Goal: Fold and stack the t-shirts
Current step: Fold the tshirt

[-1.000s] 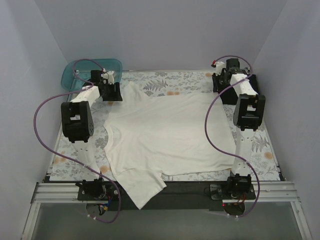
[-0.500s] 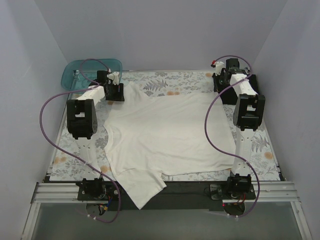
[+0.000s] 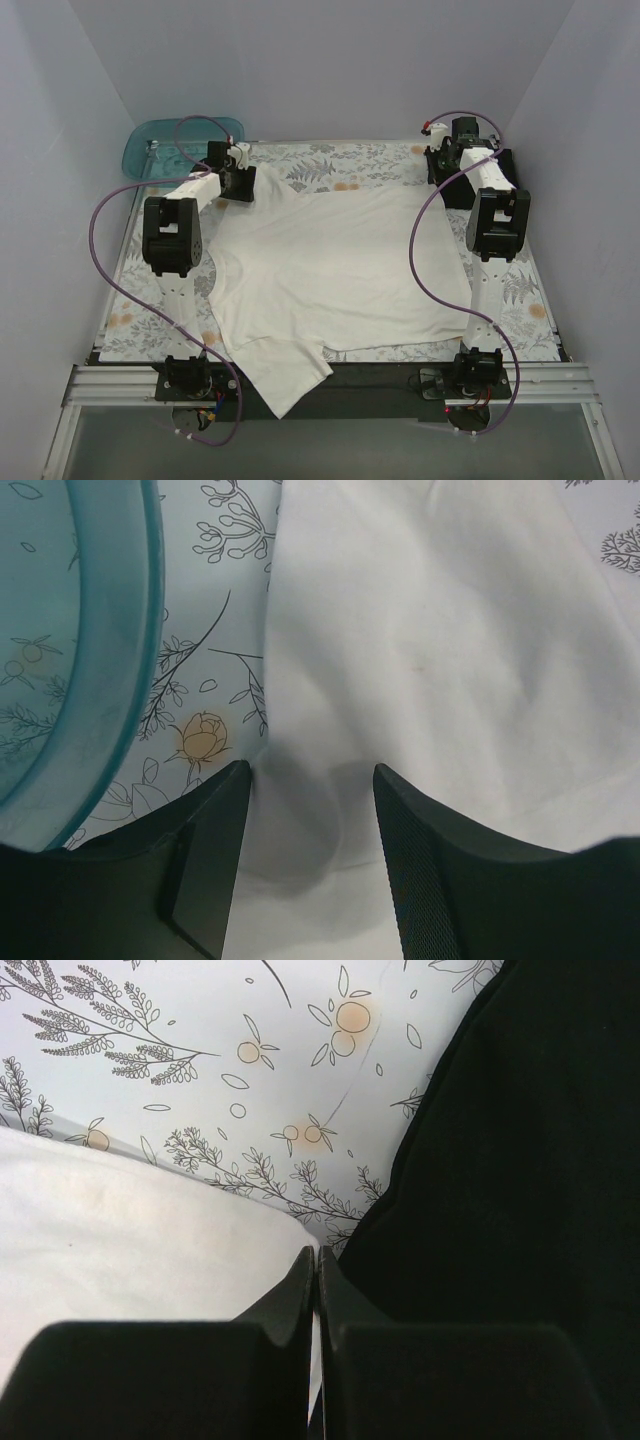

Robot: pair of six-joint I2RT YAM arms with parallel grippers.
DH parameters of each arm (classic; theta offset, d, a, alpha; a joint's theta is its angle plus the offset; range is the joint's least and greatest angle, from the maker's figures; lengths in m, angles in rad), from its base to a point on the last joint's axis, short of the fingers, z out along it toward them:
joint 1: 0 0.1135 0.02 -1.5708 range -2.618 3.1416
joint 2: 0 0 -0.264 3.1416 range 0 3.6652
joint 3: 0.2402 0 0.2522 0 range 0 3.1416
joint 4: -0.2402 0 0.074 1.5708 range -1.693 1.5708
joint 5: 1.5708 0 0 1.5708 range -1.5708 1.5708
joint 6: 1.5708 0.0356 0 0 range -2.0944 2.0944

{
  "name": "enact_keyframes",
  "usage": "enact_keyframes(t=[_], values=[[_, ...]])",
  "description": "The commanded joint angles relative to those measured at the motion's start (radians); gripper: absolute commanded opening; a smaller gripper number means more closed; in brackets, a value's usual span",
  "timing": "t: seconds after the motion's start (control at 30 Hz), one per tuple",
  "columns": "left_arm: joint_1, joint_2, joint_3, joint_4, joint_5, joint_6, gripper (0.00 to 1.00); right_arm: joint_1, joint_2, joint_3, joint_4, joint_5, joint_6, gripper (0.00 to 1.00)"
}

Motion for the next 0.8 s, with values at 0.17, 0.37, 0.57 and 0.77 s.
enact_keyframes(t=[0.17, 0.37, 0.57, 0.77], values=[[0.000, 0.041, 0.068, 0.021, -0.044, 0.015, 0.54, 0.002, -0.048, -0.006, 0.020, -0.018, -0.009, 0.01], [-0.003, 0.052, 0.091, 0.024, -0.042, 0.003, 0.56, 0.002, -0.045, -0.003, 0.020, -0.018, -0.011, 0.01], [-0.003, 0.027, 0.108, 0.050, -0.050, -0.001, 0.56, 0.002, -0.045, -0.004, 0.020, -0.014, -0.014, 0.01], [-0.005, 0.027, 0.107, 0.073, -0.068, 0.022, 0.52, 0.002, -0.045, -0.006, 0.019, -0.017, -0.011, 0.01]])
